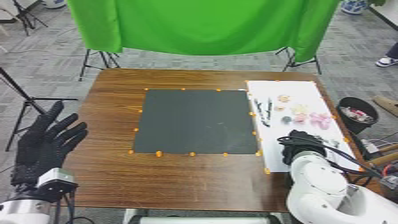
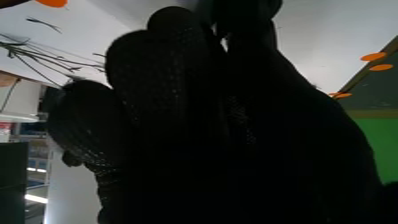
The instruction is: Arrange flowers
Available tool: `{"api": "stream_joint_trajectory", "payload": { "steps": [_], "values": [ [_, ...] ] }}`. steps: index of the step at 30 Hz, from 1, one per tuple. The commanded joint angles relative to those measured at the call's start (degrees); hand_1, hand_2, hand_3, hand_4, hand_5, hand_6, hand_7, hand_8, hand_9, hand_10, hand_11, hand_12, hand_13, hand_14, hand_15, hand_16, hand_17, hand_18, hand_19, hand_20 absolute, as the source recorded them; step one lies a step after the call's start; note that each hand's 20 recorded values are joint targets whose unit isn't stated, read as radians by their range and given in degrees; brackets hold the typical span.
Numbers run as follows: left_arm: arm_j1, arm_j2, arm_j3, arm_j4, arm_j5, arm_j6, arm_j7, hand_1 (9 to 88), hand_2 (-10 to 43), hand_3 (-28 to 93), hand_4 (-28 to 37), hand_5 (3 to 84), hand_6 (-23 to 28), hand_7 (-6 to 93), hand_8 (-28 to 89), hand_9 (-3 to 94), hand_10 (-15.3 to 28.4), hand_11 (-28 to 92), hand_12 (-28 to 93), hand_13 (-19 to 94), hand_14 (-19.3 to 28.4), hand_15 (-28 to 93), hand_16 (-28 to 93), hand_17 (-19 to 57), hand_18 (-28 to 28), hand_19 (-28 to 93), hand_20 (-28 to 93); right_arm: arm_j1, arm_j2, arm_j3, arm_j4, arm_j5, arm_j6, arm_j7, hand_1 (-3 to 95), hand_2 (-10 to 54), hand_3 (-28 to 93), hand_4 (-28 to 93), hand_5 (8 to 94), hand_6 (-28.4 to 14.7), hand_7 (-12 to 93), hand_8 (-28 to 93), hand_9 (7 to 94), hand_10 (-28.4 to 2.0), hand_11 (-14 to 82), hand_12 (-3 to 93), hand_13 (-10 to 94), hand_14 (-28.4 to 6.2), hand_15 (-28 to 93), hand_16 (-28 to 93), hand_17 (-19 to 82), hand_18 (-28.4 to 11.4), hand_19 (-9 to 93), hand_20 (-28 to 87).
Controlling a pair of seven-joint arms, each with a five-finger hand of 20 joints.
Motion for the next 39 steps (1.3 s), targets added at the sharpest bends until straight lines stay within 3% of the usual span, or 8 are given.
{"api": "stream_joint_trajectory", "payload": {
  "steps": [1, 8, 10, 11, 22, 26, 29, 39],
  "values": [
    [0.7, 1.05, 0.39, 0.08, -1.25, -0.07, 1.25, 29.6, 7.3, 62, -21.1, 31.3, 6.7, 7.8, -8, 27.0, 18.3, 23, 11, 19, 26.5, 52, -11, -6.8, 28.4, 54, -3, -3.4, -0.4, -3.5, 2.4, 2.2, 0.7, -1.3, 60.7, -6.7, 70, -26, 82.4, -7.7, 16, 16, 92.1, -12.9, 25.1, 20.4, 86, -7.8, 58, 17, 65, -9.4, 93, 12],
    [0.4, -0.64, -0.13, 0.05, 0.08, -0.51, -0.40, 29.5, 7.2, 62, -21.0, 31.3, 6.7, 7.8, -8, 27.0, 18.3, 23, 11, 19, 26.5, 52, -11, -6.9, 28.4, 54, -3, -4.4, -0.6, -1.8, 2.7, 3.4, -0.2, -1.4, 58.9, -4.5, 73, -26, 81.7, -7.6, 19, 26, 90.7, -12.9, 34.3, 20.3, 85, -7.6, 65, 18, 64, -11.0, 93, 27],
    [1.0, 0.28, 0.03, -0.02, -0.87, -0.08, 1.00, 29.6, 7.3, 62, -21.0, 31.3, 6.7, 7.7, -8, 27.0, 18.3, 23, 11, 19, 26.5, 52, -11, -6.9, 28.4, 54, -3, -4.2, -0.4, -1.9, 2.7, 3.2, -0.3, -1.8, 58.6, -4.3, 73, -25, 81.4, -7.6, 20, 26, 90.1, -12.8, 35.8, 20.0, 84, -7.7, 66, 18, 64, -11.4, 93, 29],
    [0.7, -0.64, -0.14, 0.02, -0.06, -0.41, -0.33, 29.6, 7.3, 62, -21.0, 31.3, 6.6, 7.7, -8, 27.0, 18.3, 23, 11, 19, 26.5, 52, -11, -6.9, 28.4, 54, -3, -4.8, -0.5, -1.4, 2.4, 3.1, -0.4, -1.8, 58.5, -4.2, 73, -26, 81.3, -7.7, 20, 26, 89.9, -12.8, 36.1, 19.9, 84, -7.7, 67, 18, 64, -11.5, 93, 30],
    [1.7, 0.01, -0.42, -0.10, -0.92, 0.08, 1.13, 29.7, 7.3, 62, -21.2, 31.3, 6.7, 7.8, -8, 27.0, 18.3, 23, 11, 19, 26.5, 52, -11, -7.0, 28.4, 54, -3, -2.7, 1.5, -3.0, 1.6, -1.6, 3.4, -3.5, 54.2, -0.5, 79, -25, 76.4, -6.0, 33, 25, 85.2, -13.1, 50.0, 21.6, 82, -8.5, 75, 21, 62, -14.2, 93, 52],
    [1.8, -0.48, -0.56, -0.21, -0.56, 0.06, 0.67, 29.6, 7.2, 62, -21.1, 31.3, 6.7, 7.8, -8, 27.1, 18.2, 23, 11, 19, 26.5, 52, -11, -7.0, 28.4, 54, -3, -2.2, 2.3, -2.4, 0.8, -2.7, 4.5, -4.0, 53.7, 0.3, 79, -25, 74.9, -5.9, 36, 24, 84.2, -13.2, 52.0, 21.8, 82, -8.7, 76, 21, 62, -14.4, 93, 53],
    [2.3, 0.85, -0.47, -0.20, -1.78, 0.45, 2.33, 29.6, 7.2, 62, -21.2, 31.3, 6.6, 7.8, -8, 27.1, 18.3, 23, 11, 19, 26.6, 52, -11, -7.0, 28.4, 54, -3, -0.9, 3.0, -2.3, 0.3, -3.7, 5.5, -4.3, 53.5, 0.5, 79, -25, 74.6, -5.9, 37, 23, 83.7, -13.3, 53.2, 21.9, 81, -8.8, 77, 21, 62, -14.4, 93, 53],
    [2.9, 0.02, -0.97, -0.54, -1.32, 0.63, 1.87, 29.6, 7.2, 63, -21.2, 31.3, 6.6, 7.8, -8, 27.1, 18.3, 23, 11, 19, 26.6, 52, -11, -7.1, 28.4, 54, -3, 1.1, 4.6, -1.1, -1.6, -4.5, 6.4, -4.7, 53.2, 0.6, 80, -24, 74.4, -6.0, 39, 22, 83.5, -13.4, 54.5, 21.7, 81, -8.8, 78, 21, 62, -14.5, 93, 54]
  ]
}}
